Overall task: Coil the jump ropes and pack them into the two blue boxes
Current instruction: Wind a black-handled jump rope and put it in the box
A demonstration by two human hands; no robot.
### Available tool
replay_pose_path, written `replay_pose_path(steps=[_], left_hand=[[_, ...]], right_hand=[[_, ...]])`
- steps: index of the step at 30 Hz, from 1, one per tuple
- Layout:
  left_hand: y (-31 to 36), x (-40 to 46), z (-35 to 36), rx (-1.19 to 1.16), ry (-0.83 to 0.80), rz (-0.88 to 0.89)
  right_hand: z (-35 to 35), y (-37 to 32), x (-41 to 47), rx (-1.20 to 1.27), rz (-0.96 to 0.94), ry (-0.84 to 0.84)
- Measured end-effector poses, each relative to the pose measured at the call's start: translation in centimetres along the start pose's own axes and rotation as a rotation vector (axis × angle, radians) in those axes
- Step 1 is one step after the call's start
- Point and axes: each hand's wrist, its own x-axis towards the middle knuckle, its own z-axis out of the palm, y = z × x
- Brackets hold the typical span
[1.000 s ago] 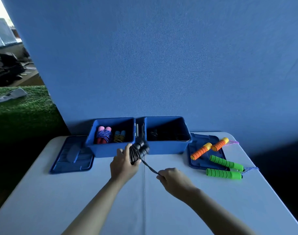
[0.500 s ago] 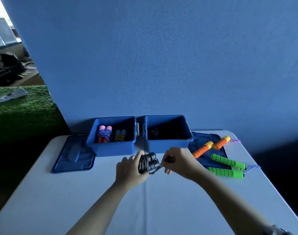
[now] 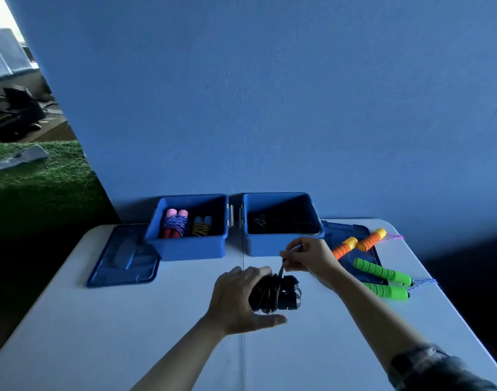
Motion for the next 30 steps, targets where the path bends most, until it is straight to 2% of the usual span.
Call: replay_pose_path(steps=[4, 7, 12, 15, 18, 20, 26, 28, 30], left_hand=[[0.3, 0.1, 0.6, 0.02, 0.121, -0.08], [0.4, 0.1, 1.0, -0.034, 0.206, -0.193], [0.6, 0.9, 1.8, -0.122, 0.264, -0.362], [0.6, 1.2, 2.3, -0.088, 0.271, -0.392], [0.9, 1.2, 2.9, -0.093, 0.268, -0.424], [1.2, 1.1, 3.3, -0.091, 0.276, -0.442], [1.7, 1.5, 3.9, -0.154, 0.26, -0.548], [1.7, 1.4, 4.2, -0.198, 0.216, -0.583], [1.7, 1.2, 4.6, -0.264, 0.179, -0.621]], right_hand=[[-0.6, 1.6, -0.1, -0.046, 0.07, 0.016], [-0.9, 2.8, -0.4, 0.025, 0.124, 0.001], [0.2, 4.1, -0.8, 0.153, 0.154, 0.023], [0.8, 4.7, -0.7, 0.118, 0.158, 0.123], [0.9, 4.9, -0.2, 0.041, 0.09, 0.226], [1.1, 5.0, -0.1, 0.076, 0.039, 0.257], [2.0, 5.4, -1.3, 0.225, -0.025, 0.164], [2.3, 5.8, -1.7, 0.176, -0.073, 0.123], [2.3, 6.5, -1.8, 0.012, -0.157, 0.115]])
